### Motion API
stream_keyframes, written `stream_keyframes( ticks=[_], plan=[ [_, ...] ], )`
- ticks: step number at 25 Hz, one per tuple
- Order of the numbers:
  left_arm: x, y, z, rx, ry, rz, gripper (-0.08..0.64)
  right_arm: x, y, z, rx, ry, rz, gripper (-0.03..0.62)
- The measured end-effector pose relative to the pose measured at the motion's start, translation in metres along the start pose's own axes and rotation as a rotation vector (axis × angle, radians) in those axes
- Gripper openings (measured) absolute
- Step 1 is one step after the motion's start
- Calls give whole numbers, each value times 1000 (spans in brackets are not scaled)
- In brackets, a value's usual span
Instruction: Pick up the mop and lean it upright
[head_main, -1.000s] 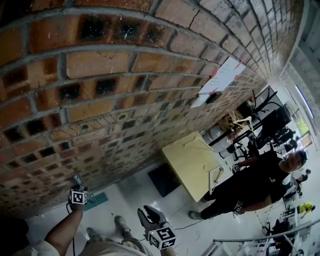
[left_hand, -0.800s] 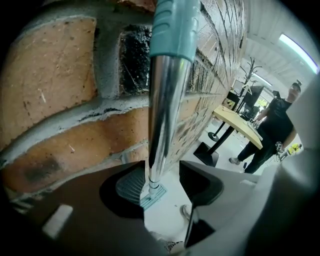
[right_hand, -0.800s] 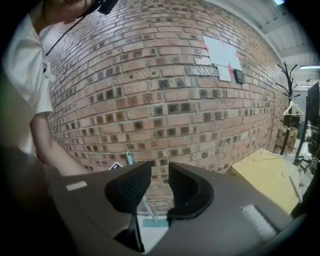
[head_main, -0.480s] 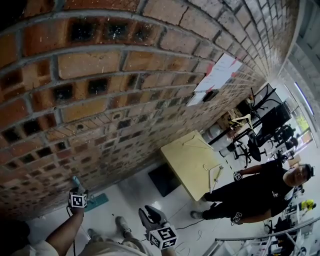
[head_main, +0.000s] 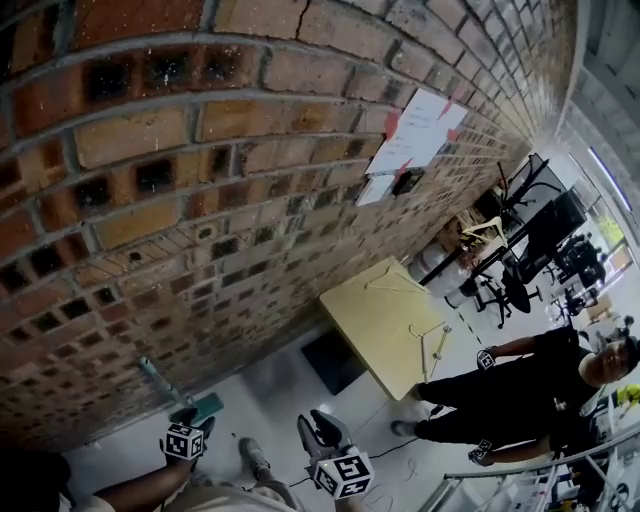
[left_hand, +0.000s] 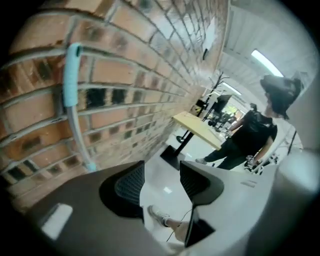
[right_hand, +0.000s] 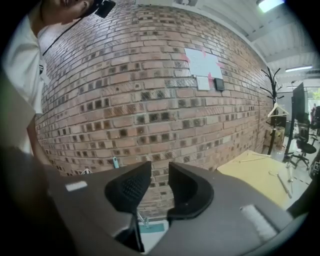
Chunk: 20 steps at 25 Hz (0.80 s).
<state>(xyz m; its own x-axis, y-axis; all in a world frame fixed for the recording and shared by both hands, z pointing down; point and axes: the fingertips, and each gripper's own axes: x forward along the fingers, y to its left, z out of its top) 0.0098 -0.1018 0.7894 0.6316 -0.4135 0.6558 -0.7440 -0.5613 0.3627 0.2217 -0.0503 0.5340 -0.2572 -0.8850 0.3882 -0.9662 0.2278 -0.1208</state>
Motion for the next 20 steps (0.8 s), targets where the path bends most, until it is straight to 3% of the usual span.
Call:
stream_keyframes(
  ticks=[6,9,14,20],
  plan=[
    [-4,-174,97,221,-142,-409,210,-43,-52,15,14,-60,-112,110],
    [-18,-244,140,338,-215,-553,179,-68,-74,21,18,-93,-170,110],
    [-34,-324,175,451,-276,-682,166,-112,-103,23,46,-140,-256,110],
    [-32,-368,176,481,-250,-740,164,-146,-125,14,77,-173,-316,110]
  ],
)
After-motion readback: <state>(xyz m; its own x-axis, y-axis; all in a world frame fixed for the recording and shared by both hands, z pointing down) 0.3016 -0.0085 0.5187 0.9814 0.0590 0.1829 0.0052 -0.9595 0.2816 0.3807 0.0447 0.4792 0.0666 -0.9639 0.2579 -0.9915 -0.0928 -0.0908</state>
